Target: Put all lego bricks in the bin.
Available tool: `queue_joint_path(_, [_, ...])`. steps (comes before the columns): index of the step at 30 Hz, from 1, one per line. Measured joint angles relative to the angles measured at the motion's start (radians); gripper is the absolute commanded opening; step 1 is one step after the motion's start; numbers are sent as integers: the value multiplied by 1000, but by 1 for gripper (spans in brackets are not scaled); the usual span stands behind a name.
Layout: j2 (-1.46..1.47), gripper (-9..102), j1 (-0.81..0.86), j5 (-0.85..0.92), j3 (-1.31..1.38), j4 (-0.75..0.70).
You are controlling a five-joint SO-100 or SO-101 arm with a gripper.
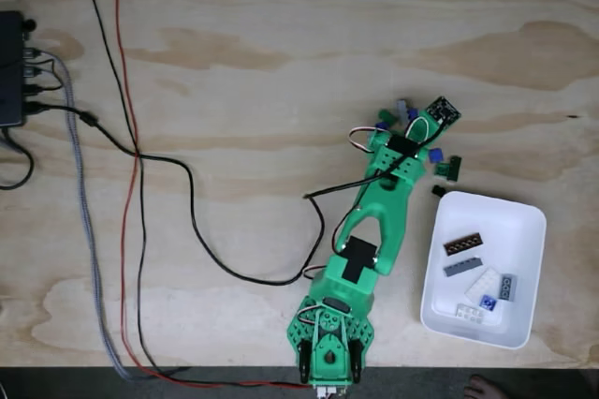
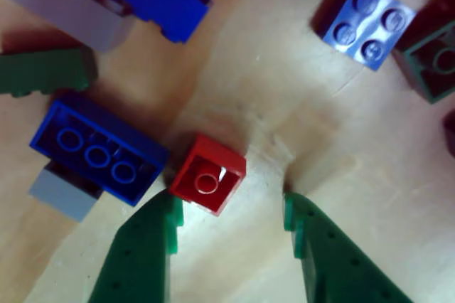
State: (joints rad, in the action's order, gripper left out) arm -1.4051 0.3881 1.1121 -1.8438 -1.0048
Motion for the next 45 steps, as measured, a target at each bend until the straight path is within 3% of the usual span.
queue_joint_path(6, [0, 14, 6, 8, 0, 52])
queue_joint_path(14, [0, 0, -9, 9, 0, 77])
queue_joint_path(20, [-11, 0, 2, 15, -18, 77])
queue_joint_path(24, [-227, 0, 43, -31, -112, -8])
queue_joint_path(30, [-729, 0, 155, -32, -6, -138])
queue_joint_path(32, [-917, 0, 232, 44, 21, -175])
queue_joint_path(36, [-1131, 0, 560, 242, -49, -225])
queue_joint_path(40, [-1088, 0, 839, 410, -321, -72])
queue_joint_path(41, [-1078, 4, 887, 446, -380, -17])
queue_joint_path(43, [-1043, 23, 937, 506, -460, 81])
queue_joint_path(45, [-1040, 31, 979, 520, -477, 130])
